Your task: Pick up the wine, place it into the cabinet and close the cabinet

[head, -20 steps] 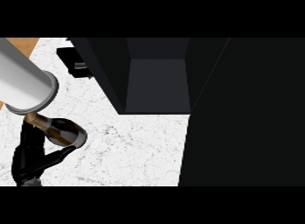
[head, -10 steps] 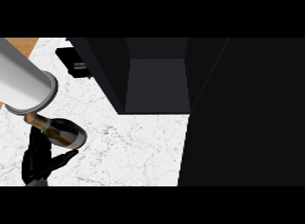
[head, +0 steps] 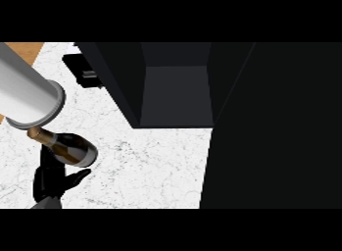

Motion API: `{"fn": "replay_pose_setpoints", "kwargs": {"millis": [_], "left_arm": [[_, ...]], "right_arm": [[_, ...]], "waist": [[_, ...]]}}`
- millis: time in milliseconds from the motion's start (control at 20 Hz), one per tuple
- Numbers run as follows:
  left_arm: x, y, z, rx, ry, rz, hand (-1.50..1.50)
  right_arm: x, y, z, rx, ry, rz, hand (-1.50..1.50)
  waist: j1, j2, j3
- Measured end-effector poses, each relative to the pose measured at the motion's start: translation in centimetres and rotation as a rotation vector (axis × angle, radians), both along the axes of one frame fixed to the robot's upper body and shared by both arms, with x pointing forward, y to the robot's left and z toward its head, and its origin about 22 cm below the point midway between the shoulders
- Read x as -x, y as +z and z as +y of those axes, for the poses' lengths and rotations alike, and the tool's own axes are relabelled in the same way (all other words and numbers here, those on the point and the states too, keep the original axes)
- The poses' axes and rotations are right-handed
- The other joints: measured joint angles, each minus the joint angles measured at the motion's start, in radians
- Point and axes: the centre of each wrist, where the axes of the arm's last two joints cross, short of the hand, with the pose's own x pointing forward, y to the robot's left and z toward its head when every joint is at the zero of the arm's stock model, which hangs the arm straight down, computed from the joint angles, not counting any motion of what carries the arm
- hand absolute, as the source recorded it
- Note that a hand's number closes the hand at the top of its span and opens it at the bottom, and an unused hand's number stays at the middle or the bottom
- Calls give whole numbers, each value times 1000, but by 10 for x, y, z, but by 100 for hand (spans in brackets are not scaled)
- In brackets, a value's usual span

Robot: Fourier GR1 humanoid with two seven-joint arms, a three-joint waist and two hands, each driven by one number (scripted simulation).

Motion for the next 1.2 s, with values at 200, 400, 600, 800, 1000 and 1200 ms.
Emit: {"fn": "replay_pose_setpoints", "kwargs": {"millis": [200, 400, 600, 800, 1000, 1200], "left_arm": [[-2, -3, -2, -10, -7, -12, -150], [-11, -2, -7, -14, -7, -17, -150], [-19, -1, -11, -27, 15, -28, -150], [-25, 1, -14, -12, 36, -37, 150], [-43, 9, -21, 32, 32, -55, 150], [-51, 12, -28, 56, 13, -60, 150]], "right_arm": [[0, -3, -3, 14, -9, -9, -150], [0, 0, -3, 21, -13, -11, -150], [0, 0, -6, 26, -20, -10, -150], [-2, 0, -8, 25, -31, -6, -150], [-3, -2, -4, 17, -11, 0, -150], [-3, 1, -4, 25, -6, 3, -150]], "waist": [[2, -1, 3], [0, 0, 1], [-4, 2, -1], [-4, 3, -3], [-4, 4, -4], [-5, 4, -5]]}}
